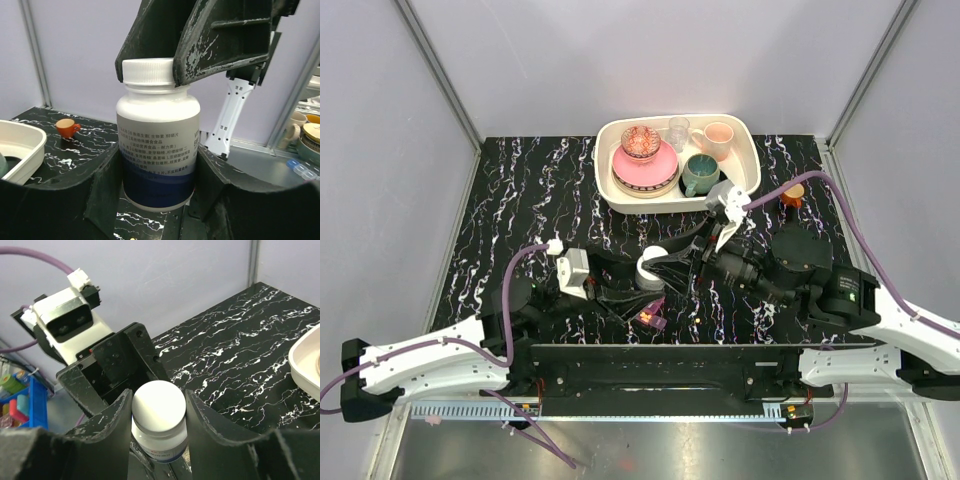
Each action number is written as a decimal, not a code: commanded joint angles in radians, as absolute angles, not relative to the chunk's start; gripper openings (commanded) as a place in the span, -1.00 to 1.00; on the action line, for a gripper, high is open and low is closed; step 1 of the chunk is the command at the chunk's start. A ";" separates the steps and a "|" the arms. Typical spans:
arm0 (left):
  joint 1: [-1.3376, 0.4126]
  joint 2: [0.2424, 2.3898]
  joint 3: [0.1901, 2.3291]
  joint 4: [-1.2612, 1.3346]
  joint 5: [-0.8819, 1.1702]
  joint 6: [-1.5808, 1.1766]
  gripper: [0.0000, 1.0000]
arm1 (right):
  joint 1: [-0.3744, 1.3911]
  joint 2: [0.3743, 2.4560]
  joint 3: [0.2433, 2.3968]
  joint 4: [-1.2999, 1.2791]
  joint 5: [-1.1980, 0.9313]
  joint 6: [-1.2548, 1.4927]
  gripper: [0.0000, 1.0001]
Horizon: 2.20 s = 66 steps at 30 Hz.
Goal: Sort the pills into containers
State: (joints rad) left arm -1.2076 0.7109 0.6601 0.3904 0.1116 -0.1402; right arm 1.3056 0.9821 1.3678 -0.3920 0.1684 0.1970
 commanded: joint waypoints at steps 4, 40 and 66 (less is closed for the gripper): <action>-1.207 0.738 0.706 0.572 -0.041 -0.120 -1.00 | 1.308 1.051 1.423 -0.502 0.291 0.299 -0.88; -1.207 0.819 0.730 0.647 -0.325 -0.078 -1.00 | 1.308 1.190 1.603 -0.586 0.589 0.410 0.33; -1.207 0.721 0.722 0.485 0.024 -0.101 -1.00 | 1.310 0.822 1.413 -0.463 0.215 0.127 0.53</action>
State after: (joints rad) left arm -1.2091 0.7391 0.6880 0.4953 -0.1989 -0.0807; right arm 1.3041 0.8291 1.4132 -0.5022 0.3080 0.1997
